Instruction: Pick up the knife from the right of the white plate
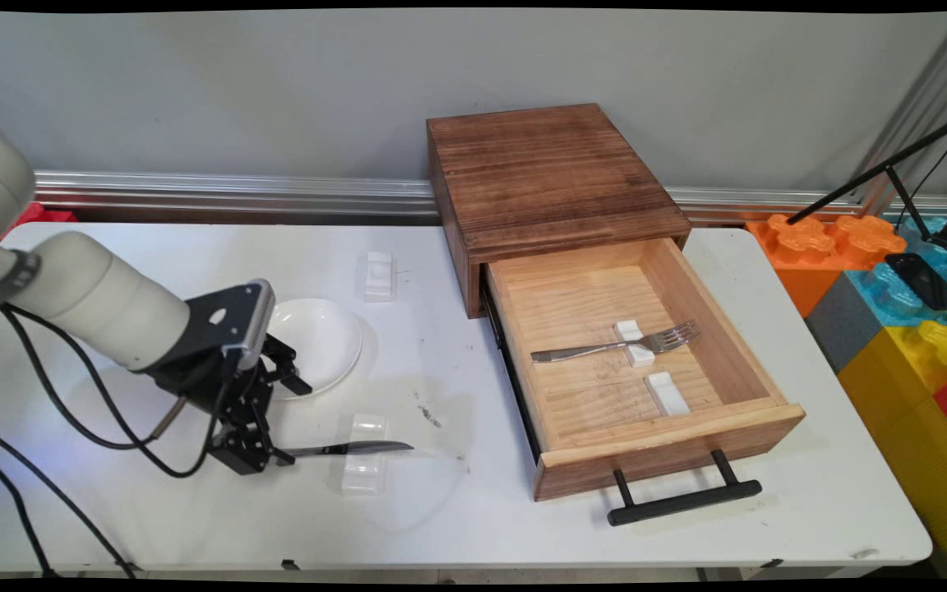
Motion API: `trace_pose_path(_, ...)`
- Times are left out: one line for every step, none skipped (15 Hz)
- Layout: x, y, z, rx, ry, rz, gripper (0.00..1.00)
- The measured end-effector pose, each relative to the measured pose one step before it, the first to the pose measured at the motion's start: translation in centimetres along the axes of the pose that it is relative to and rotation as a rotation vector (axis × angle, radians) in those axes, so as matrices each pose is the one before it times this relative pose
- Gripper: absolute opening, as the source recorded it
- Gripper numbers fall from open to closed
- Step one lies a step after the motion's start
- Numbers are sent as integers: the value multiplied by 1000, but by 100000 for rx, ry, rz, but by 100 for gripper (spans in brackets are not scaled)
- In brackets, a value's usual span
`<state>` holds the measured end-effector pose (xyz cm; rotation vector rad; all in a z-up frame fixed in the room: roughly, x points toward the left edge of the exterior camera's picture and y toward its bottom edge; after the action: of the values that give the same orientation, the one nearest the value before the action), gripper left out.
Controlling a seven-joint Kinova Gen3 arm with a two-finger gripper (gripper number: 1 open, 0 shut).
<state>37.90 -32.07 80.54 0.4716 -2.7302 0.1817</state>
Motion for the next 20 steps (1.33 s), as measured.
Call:
trace_pose_path(30, 124, 451, 48, 180, -192, 100)
trace_pose_path(18, 85, 358, 18, 126, -148, 100)
trace_pose_path(-7, 94, 383, -65, 78, -190, 100)
trace_pose_path(-8, 75, 293, -45, 65, -158, 100)
trace_pose_path(-4, 79, 319, -45, 87, -188, 100)
trace_pose_path(3, 59, 266, -51, 102, -179, 100)
trace_pose_path(8, 55, 280, -19, 83, -178, 100)
trace_pose_path(19, 38, 263, -9, 142, -196, 100)
trace_pose_path(-1, 19, 245, 20, 50, -182, 100)
trace_pose_path(-15, 10, 223, 26, 26, -174, 100)
trace_pose_path(-26, -3, 180, 12, -48, -120, 100)
trace_pose_path(-21, -10, 196, -13, 17, -117, 100)
trace_pose_path(-20, -9, 162, -23, 32, -100, 100)
trace_pose_path(-8, -29, 171, -39, 37, -141, 100)
trace_pose_path(-7, -15, 77, -15, -14, -61, 100)
trace_pose_path(-15, -34, 166, -20, 18, -107, 100)
trace_pose_path(-14, -50, 159, -14, -13, -146, 100)
trace_pose_path(-8, -51, 139, -16, 40, -116, 100)
trace_pose_path(-2, -69, 103, 26, 32, -104, 100)
trace_pose_path(-2, -68, 106, -88, 67, -138, 100)
